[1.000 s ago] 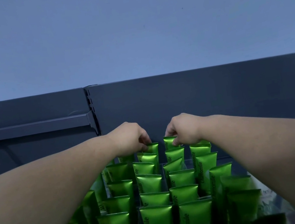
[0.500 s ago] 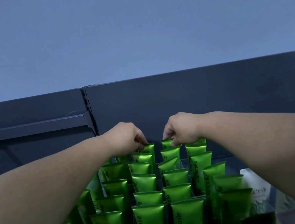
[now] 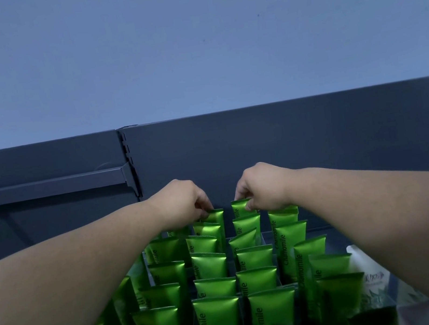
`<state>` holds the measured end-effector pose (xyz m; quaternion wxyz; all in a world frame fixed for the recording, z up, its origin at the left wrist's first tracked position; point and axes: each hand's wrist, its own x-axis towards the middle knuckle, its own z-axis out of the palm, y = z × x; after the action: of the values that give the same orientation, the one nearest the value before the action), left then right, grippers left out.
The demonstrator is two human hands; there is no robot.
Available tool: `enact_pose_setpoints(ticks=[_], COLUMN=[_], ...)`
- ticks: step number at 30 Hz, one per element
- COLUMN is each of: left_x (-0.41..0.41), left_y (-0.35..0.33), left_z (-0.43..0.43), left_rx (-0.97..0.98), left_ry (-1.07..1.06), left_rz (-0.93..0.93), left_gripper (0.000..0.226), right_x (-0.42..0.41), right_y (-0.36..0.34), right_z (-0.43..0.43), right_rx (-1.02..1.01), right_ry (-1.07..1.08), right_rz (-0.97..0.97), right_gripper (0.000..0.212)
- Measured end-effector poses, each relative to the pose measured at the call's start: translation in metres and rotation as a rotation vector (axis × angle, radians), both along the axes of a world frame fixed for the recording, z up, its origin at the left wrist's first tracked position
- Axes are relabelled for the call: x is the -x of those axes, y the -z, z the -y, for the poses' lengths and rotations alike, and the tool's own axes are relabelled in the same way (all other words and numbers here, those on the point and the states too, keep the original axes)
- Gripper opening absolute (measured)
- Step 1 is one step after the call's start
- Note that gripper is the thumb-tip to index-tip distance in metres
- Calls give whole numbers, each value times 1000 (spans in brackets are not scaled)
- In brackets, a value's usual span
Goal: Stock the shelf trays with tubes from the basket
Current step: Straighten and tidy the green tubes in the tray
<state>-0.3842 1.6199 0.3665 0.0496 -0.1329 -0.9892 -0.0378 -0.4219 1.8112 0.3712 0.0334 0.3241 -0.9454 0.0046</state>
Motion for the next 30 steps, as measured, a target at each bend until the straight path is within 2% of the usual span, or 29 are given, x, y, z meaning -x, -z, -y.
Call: enact_pose_setpoints(ticks=[12, 23, 27, 30], left_x=[-5, -29, -42, -49], left_y=[-3, -22, -24, -21], left_z=[-4, -25, -40, -51], left_rx=[-3, -109, -91, -25], left_ry=[1, 20, 41, 49], left_rz=[6, -90, -41, 74], left_gripper=[21, 22, 24, 34], right_x=[-6, -23, -32, -43], right_y=[0, -17, -27, -34], right_z=[-2, -23, -36, -49], right_rx=[-17, 93, 165, 222], right_ry=[35, 80, 86, 81], right_rz=[15, 25, 5, 89], right_gripper=[36, 35, 25, 14])
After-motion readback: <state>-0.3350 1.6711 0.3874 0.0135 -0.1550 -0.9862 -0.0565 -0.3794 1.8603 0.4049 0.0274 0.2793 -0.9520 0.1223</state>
